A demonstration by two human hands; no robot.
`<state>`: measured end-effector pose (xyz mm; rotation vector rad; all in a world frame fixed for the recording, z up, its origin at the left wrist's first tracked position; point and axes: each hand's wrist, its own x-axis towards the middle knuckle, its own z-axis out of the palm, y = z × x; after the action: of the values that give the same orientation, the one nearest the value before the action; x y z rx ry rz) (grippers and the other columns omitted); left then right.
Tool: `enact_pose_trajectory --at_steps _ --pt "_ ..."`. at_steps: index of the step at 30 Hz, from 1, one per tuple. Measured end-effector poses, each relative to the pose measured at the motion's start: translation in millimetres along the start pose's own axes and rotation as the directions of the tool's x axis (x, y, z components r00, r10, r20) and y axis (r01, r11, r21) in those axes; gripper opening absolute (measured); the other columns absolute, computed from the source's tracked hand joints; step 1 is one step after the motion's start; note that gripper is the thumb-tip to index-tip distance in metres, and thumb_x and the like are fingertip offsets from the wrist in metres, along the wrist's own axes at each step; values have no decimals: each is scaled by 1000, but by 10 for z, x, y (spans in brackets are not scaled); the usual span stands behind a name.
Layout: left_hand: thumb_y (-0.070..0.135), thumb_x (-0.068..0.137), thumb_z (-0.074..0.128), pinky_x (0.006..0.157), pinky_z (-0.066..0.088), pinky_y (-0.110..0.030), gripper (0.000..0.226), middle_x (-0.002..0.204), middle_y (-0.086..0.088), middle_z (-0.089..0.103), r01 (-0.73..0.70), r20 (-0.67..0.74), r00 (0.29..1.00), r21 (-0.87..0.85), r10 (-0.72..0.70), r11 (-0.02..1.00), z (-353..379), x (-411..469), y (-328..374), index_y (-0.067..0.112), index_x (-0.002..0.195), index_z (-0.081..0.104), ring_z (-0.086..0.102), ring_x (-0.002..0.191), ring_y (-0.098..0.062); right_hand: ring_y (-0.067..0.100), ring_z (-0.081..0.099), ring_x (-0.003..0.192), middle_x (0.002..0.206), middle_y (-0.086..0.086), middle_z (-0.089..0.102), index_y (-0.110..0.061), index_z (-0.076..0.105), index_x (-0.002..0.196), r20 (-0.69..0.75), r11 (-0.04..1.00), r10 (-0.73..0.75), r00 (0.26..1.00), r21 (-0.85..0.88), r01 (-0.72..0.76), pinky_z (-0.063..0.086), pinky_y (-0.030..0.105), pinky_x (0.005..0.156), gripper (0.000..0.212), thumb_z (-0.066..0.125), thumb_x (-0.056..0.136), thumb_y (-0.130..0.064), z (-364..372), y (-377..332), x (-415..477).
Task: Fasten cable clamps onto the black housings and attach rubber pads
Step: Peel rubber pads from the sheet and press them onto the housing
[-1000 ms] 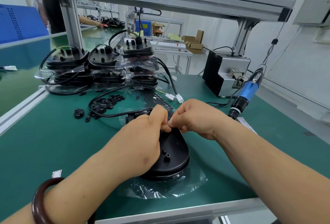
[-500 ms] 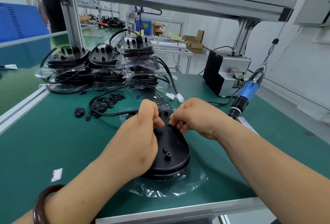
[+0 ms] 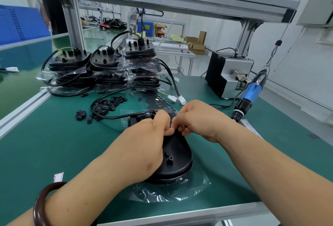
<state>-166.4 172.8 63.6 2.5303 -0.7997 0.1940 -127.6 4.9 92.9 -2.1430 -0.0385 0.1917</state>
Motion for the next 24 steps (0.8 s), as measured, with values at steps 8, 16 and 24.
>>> enact_pose_trajectory --at_steps 8,16,24 --pt "1 75 28 76 47 -35 31 108 11 66 -25 -157 987 -37 19 999 45 -62 13 29 84 19 59 95 -17 18 54 54 59 11 59 -8 63 52 -42 999 7 999 39 -5 46 22 50 34 58 83 3 8 31 -4" --pt "2 76 31 66 46 -35 32 107 7 65 -64 -145 988 -15 61 998 45 -37 -1 30 85 17 51 76 -13 20 56 57 56 9 58 -7 62 52 -60 1000 9 998 24 -8 46 23 51 32 58 83 4 10 23 -3" --pt "2 75 31 78 49 -37 35 115 7 63 -64 -66 996 31 66 997 8 -9 -8 32 83 14 55 100 -15 25 61 53 58 15 65 4 67 64 -125 995 2 992 -94 -14 56 38 62 18 59 80 0 -19 -7 40"
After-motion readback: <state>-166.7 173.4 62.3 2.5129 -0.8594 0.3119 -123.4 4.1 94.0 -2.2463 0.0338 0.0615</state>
